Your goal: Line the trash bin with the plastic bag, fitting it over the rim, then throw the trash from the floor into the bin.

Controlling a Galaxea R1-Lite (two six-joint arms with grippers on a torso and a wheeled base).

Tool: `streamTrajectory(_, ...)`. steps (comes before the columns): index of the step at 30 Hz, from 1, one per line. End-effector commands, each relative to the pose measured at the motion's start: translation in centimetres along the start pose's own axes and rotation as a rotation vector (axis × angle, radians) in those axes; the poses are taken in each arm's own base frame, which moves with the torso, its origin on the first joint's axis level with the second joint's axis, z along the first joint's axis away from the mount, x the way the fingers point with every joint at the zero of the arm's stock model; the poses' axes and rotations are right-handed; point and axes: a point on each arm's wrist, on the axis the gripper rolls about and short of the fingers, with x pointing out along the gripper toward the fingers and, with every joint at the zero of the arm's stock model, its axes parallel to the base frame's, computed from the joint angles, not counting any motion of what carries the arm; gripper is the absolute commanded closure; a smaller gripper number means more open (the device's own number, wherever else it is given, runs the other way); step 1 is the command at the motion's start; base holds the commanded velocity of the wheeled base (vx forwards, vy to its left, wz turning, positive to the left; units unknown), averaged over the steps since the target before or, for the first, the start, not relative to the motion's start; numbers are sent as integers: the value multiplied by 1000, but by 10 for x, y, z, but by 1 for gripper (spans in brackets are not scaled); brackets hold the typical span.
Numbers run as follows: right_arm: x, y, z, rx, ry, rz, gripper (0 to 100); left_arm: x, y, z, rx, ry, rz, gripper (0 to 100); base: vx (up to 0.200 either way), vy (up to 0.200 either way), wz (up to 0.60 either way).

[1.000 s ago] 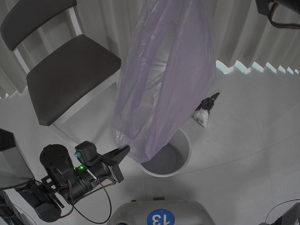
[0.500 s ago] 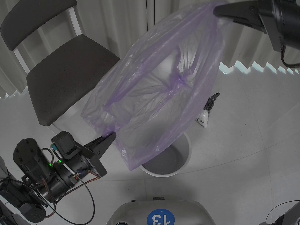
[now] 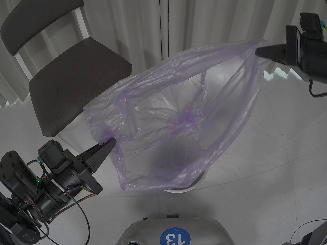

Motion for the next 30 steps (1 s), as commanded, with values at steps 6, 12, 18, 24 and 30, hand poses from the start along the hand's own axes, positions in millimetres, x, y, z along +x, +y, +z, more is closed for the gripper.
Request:
streamTrajectory(6,-20,-39,-41,-140,100,31,100,-3,-1,9,36,-48,-4,100,0,0,0)
streamTrajectory(12,-19,-47,-65,-179,56,57,100,3,-2,11,55,-52,5,100,0,0,0)
streamTrajectory(18,-30,-50,-68,-194,37,78,100,3,-4,19,136,-18,46,100,0,0,0)
streamTrajectory(24,-51,-55,-70,-187,5,102,100,1,-8,33,135,9,92,100,0,0,0)
streamTrajectory(30,-54,-59,-76,-183,13,87,100,-2,-12,30,135,30,77,100,0,0,0)
